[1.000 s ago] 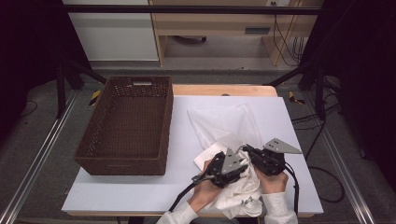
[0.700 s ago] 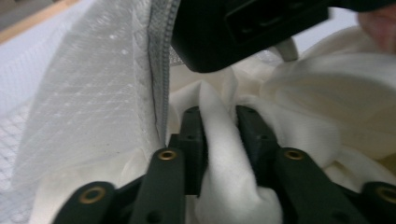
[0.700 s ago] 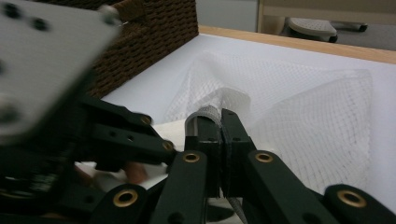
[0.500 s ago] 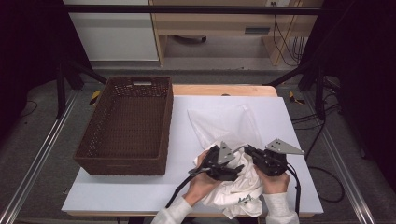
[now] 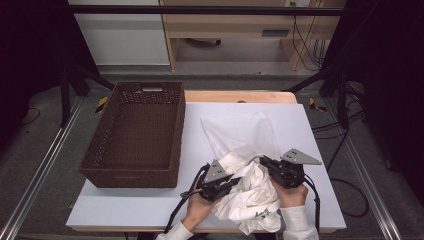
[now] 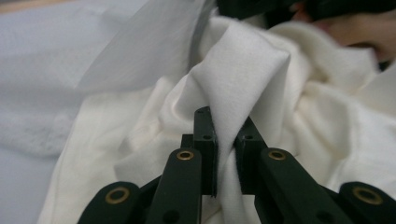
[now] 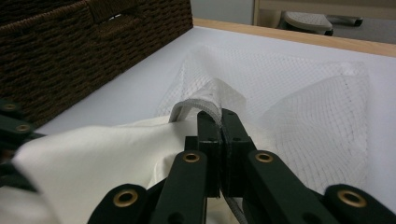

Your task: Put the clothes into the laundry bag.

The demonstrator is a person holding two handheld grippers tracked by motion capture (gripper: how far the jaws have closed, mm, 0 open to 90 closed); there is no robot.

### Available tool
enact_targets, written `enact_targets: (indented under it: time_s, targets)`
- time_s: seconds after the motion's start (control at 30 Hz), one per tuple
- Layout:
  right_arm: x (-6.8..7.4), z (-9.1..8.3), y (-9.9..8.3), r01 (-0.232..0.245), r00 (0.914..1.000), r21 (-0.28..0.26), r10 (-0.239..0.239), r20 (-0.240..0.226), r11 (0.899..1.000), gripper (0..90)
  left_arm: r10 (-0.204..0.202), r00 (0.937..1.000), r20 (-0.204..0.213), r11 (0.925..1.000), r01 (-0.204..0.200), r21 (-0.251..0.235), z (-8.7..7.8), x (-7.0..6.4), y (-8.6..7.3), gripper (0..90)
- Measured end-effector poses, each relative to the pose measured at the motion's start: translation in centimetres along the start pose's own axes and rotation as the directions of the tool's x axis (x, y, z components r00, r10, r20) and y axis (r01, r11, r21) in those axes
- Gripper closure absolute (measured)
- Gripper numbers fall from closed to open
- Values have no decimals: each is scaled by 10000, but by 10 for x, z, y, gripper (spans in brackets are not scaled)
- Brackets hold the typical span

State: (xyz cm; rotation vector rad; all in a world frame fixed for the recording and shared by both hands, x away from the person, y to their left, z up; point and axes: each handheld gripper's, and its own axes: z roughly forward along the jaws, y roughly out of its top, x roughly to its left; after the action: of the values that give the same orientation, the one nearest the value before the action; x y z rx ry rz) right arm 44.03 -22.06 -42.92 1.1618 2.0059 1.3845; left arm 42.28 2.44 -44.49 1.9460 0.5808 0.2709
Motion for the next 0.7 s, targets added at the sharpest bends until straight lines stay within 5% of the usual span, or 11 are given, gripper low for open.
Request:
enact_targets:
  time_s: [0.17,0.27,0.37,0.43,0.6,0.7]
  targets:
    - [0,-2,1,-58,10000,-106,57,-77,9999,888,1028,9947,-4,9946,-1028,151,13,-29,28,816]
    - [-3,-5,1,-125,9999,-169,126,39,9998,889,1162,9929,-246,9915,-1145,624,33,-31,39,805]
    - [-6,-8,1,-365,9991,-272,358,-230,9990,888,1577,9853,-657,9764,-1457,1592,60,-26,40,789]
    - [-2,-8,3,-56,10000,-184,55,-48,9998,888,1366,9852,-1036,9769,-1166,1792,75,-18,37,785]
    - [-1,-8,3,-71,9999,-177,68,-138,9998,888,972,9894,-1078,9855,-805,1494,77,-12,32,717]
    - [-2,-8,1,-85,9999,-124,83,-91,9999,888,947,9901,-1038,9895,-822,1188,61,-11,30,508]
